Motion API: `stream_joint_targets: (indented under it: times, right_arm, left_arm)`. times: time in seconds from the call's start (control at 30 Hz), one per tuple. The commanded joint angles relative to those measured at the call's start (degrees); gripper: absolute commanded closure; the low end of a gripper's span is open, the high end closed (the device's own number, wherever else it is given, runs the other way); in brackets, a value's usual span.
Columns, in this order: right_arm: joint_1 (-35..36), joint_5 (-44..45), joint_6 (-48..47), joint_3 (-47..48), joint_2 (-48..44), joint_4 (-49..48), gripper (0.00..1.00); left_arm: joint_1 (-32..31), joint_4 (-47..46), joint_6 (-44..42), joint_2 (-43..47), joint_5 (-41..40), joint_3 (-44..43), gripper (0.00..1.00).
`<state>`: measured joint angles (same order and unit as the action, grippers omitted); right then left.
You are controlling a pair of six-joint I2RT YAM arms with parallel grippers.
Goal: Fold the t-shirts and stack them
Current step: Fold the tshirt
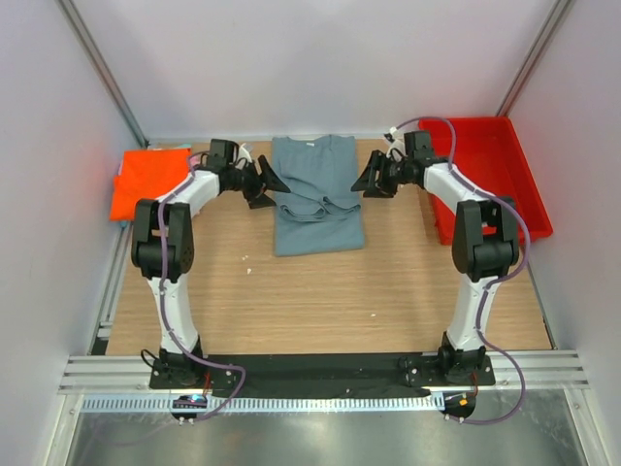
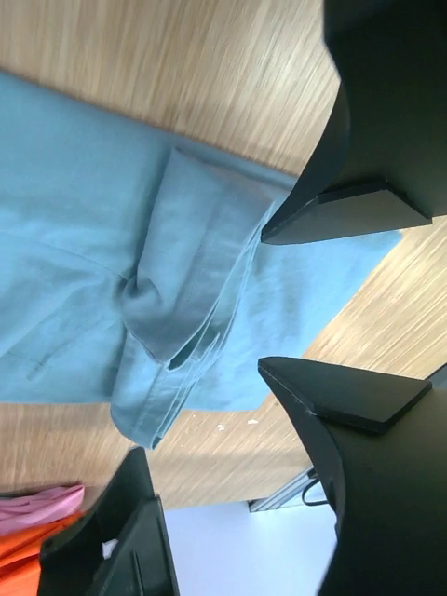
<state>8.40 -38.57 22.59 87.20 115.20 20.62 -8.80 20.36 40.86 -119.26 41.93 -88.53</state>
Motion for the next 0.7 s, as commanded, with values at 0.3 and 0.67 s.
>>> stream_joint_targets:
  times: [0.3,0.67]
  right_arm:
    - [-3.4,-7.6,-9.9,-11.7,-7.0,14.6,0.42]
    - [-2.1,-11.1,-8.5,-17.5,-4.5,13.0,0.42]
  left_arm:
    - [1.6,14.3,-12.4,12.5,0.1,13.1,0.24]
    - [1.6,14.4,-11.0,9.1,-2.3,20.5,0.23]
